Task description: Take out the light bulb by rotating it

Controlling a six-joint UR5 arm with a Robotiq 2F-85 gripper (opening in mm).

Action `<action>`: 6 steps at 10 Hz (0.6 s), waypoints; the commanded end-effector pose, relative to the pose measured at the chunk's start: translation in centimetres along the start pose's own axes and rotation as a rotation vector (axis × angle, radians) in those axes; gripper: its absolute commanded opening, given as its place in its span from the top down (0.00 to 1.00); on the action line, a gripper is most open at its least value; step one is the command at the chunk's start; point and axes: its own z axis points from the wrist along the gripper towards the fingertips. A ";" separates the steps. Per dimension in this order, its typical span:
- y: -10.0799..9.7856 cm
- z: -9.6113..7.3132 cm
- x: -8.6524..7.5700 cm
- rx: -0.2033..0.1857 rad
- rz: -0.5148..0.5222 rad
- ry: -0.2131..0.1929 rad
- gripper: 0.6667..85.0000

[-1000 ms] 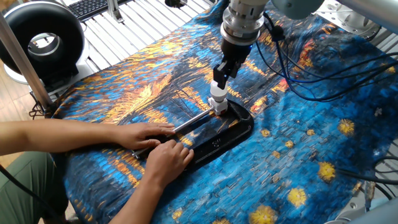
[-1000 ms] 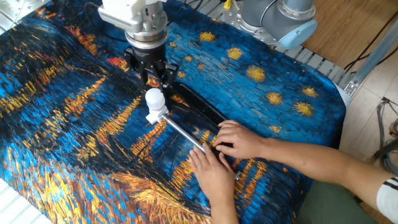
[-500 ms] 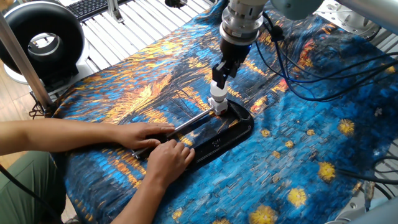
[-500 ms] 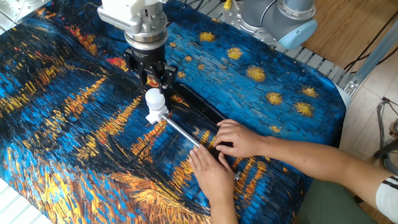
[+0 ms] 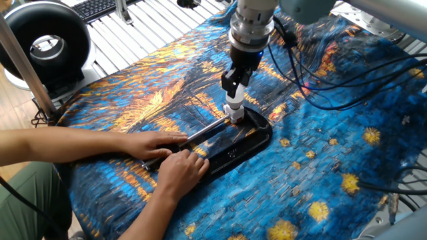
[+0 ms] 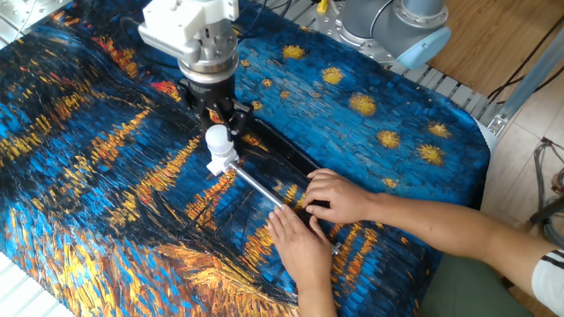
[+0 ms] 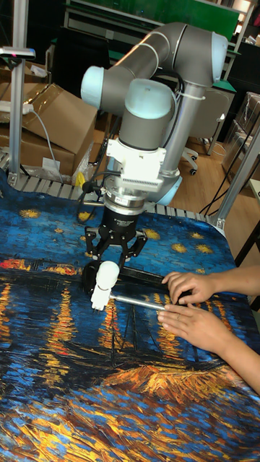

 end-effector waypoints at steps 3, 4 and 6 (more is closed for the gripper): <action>0.4 0.6 -0.4 -0.008 0.007 0.005 0.42; 0.3 0.9 -0.3 -0.012 0.007 0.004 0.42; 0.3 1.1 -0.4 -0.018 0.010 0.003 0.42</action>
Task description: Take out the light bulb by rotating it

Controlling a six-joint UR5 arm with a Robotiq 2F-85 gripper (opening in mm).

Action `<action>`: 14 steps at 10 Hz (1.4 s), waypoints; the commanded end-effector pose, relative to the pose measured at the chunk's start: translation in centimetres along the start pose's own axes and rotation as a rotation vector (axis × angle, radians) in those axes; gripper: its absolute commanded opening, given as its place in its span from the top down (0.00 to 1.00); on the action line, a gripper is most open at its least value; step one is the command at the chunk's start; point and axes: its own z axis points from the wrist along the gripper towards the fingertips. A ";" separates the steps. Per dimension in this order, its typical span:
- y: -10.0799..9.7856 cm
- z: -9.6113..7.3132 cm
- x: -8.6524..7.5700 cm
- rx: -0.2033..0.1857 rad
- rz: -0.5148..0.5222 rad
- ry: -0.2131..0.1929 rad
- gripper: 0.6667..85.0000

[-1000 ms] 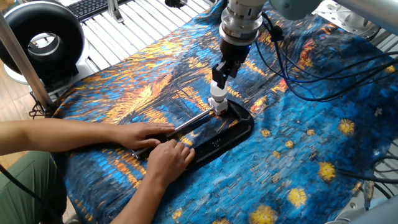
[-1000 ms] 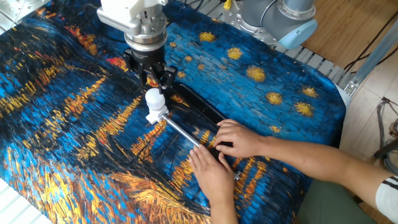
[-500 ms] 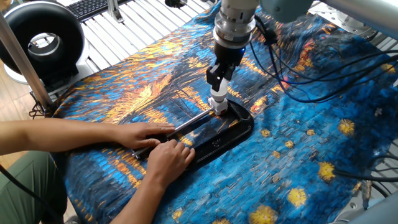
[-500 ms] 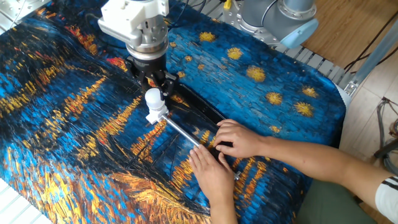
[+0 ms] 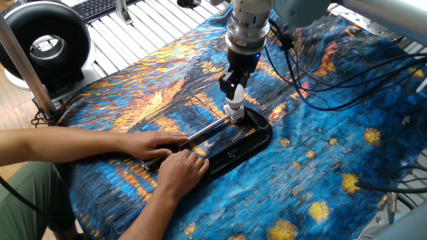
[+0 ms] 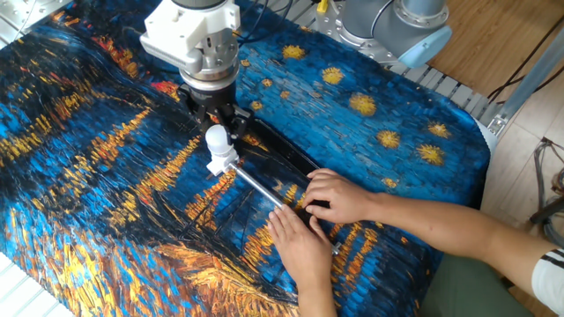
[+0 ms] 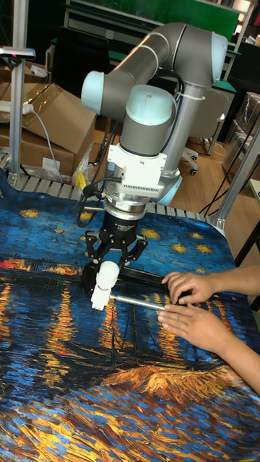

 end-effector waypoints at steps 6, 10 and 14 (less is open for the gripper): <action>-0.1 0.0 0.1 -0.016 0.010 0.010 0.56; -0.1 0.2 -0.6 -0.011 0.022 -0.013 0.72; 0.3 0.1 -0.8 -0.009 0.022 -0.017 0.74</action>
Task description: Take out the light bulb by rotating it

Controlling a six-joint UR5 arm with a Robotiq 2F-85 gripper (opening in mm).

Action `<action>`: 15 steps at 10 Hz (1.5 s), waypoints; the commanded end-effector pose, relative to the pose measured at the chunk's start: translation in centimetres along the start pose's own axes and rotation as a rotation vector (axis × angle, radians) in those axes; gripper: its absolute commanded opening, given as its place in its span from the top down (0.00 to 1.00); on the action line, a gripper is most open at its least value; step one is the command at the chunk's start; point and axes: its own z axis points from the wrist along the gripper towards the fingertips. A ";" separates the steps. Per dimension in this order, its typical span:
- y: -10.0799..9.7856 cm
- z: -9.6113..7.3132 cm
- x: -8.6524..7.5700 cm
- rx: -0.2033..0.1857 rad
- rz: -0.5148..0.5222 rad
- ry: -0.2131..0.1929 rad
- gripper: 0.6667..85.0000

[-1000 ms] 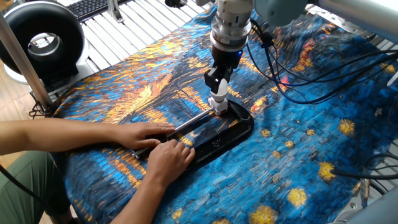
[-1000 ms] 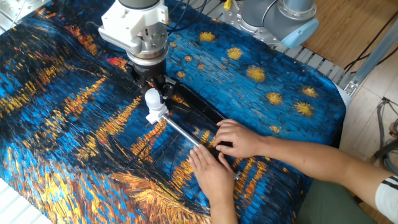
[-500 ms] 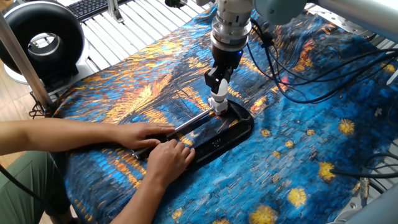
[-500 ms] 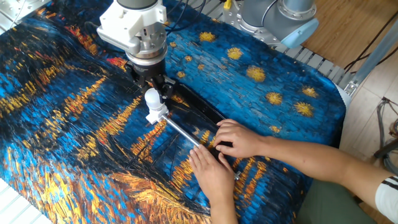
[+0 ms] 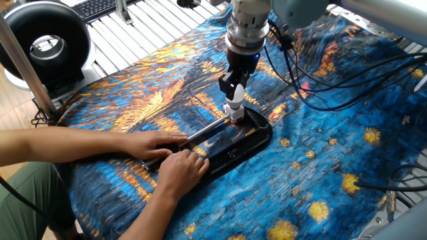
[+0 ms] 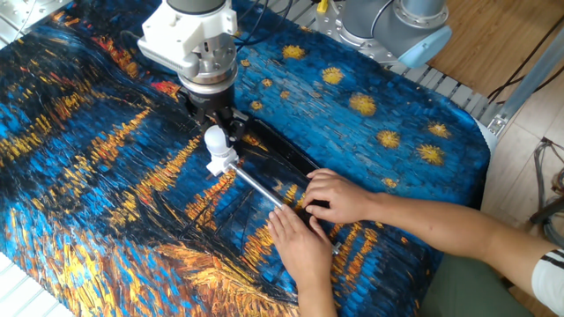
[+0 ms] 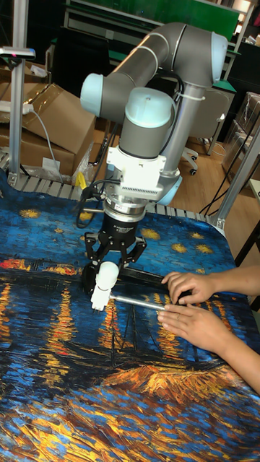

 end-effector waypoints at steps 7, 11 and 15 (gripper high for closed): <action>0.2 0.0 -1.2 0.001 -0.189 -0.044 0.90; 0.1 -0.3 -1.8 0.017 -0.373 -0.070 0.93; 0.9 0.2 -2.2 0.002 -0.587 -0.105 0.98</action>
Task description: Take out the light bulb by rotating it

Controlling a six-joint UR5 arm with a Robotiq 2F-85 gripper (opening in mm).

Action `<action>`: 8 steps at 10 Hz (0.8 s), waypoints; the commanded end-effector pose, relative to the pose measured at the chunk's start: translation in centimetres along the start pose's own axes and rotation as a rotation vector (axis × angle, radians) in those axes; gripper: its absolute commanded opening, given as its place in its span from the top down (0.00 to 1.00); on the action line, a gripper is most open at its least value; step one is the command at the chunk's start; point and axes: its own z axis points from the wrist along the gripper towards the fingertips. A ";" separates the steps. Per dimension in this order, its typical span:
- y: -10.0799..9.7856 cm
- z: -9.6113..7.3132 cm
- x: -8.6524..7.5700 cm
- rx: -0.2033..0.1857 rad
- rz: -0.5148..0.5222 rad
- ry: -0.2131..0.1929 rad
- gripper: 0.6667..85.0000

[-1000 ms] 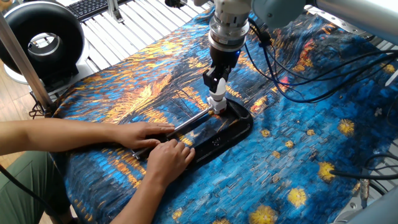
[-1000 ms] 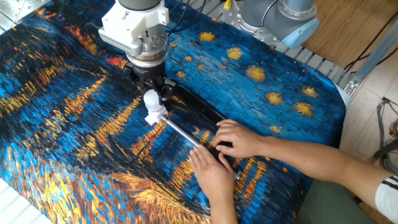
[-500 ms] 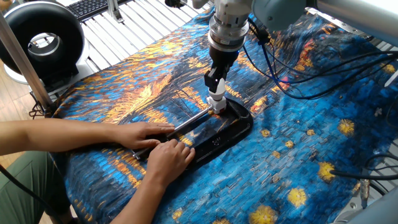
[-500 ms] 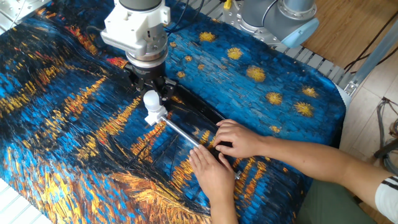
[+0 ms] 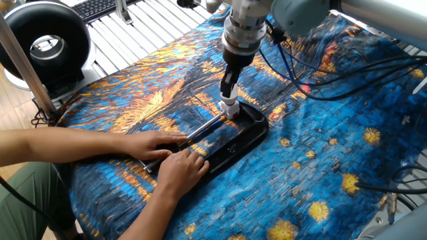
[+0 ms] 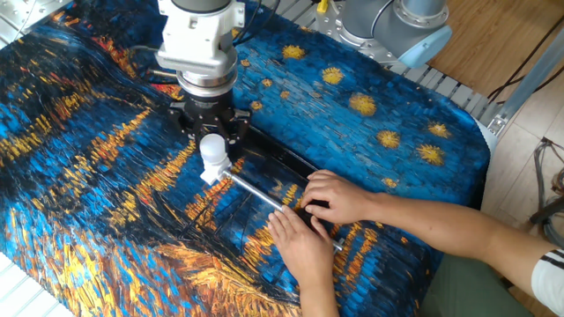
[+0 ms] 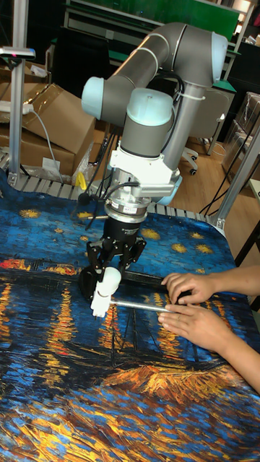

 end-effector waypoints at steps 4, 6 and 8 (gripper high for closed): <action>0.0 0.0 -0.1 -0.007 -0.334 -0.026 0.99; -0.1 0.0 0.0 -0.008 -0.394 -0.037 0.99; 0.0 0.2 -0.4 -0.009 -0.438 -0.049 0.99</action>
